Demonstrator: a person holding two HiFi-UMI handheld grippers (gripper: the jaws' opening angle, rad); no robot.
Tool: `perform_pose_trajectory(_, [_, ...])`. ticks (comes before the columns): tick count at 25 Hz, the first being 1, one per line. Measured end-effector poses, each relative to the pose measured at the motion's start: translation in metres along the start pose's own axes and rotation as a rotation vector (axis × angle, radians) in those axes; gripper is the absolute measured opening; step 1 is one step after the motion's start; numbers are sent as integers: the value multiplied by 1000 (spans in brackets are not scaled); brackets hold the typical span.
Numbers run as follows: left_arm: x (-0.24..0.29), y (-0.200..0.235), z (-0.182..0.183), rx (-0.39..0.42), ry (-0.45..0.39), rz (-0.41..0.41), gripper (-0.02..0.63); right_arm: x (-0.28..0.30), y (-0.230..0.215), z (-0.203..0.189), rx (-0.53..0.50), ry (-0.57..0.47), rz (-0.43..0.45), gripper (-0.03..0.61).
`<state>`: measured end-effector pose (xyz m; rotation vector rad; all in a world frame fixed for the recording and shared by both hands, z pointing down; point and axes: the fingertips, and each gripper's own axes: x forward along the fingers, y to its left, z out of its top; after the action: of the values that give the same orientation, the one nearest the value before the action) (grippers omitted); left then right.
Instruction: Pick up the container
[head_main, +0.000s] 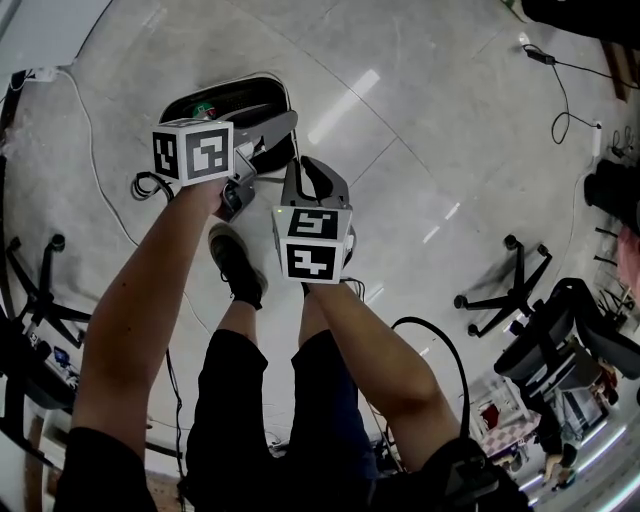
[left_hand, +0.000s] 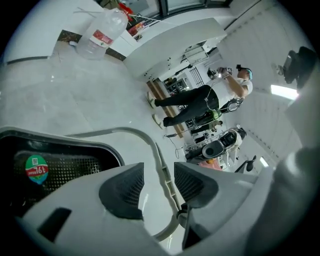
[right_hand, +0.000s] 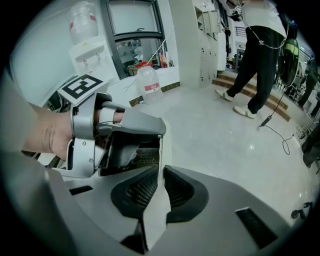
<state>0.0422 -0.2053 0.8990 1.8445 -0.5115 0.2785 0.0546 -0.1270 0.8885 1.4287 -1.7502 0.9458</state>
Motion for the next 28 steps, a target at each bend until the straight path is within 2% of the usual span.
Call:
perform_pose_trajectory(4, [7,-3,-8,-32,10,-10,189,-5,5,-2,-9,-6,34,41])
perform_pose_trajectory(7, [14,-8,-2,-36,-24,-33,187,-10,5,6,-21,-37,60,41])
perform_pose_trajectory(10, [5,-13,-4,-46,-9,-57,184,-16,29,8,-10,-58,109,41])
perform_pose_trajectory(11, [2,-14,-6,-36,2,-54,170,-18,34,9,-9,-61,125,41])
perform_pose_trajectory(12, [0,-15,-7,-25,7,-48,110,-20,37,10,-9,-61,139,41])
perform_pose_trajectory(14, [-7,-17,-7,-32,-3,-41,100,-24,43,12,-9,-54,178,41])
perform_pose_trajectory(18, [-32,-16,-4,-100,-60,-50,89,-37,54,11,-32,-46,270,41])
perform_pose_trajectory(24, [-79,0,3,-256,-194,-5,58,-67,45,28,-29,-118,292,41])
perform_pose_trajectory(28, [-92,1,-6,-289,-200,25,55,-86,36,44,-36,-144,292,41])
